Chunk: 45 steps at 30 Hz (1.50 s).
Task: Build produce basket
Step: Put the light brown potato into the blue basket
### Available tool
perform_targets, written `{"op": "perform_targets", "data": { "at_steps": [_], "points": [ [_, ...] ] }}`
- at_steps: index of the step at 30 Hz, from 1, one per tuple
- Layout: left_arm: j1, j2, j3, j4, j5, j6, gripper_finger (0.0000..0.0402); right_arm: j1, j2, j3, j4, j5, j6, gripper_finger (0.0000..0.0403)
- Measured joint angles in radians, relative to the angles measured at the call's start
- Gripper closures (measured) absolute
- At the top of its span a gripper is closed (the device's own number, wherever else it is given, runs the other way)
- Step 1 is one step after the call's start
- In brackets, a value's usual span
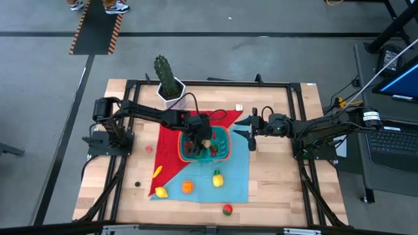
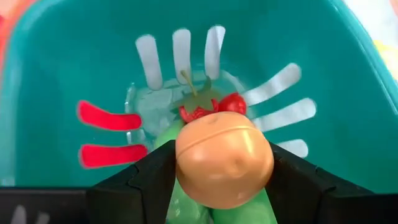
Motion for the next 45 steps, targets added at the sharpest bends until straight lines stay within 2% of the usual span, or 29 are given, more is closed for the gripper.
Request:
{"op": "perform_targets", "data": {
  "at_steps": [15,41,45],
  "points": [
    [-0.046,-0.004,0.0,0.014,-0.004,0.029,0.0185,0.0,0.0,0.0,-0.007,0.0,0.002,0.023],
    [-0.045,-0.004,0.0,-0.013,-0.032,0.028,0.0181,0.0,0.0,0.0,-0.007,0.0,0.002,0.023],
    [-0.045,-0.004,0.0,-0.011,-0.046,0.032,0.0171,0.0,0.0,0.0,-0.007,0.0,0.003,0.023]
  ]
}}
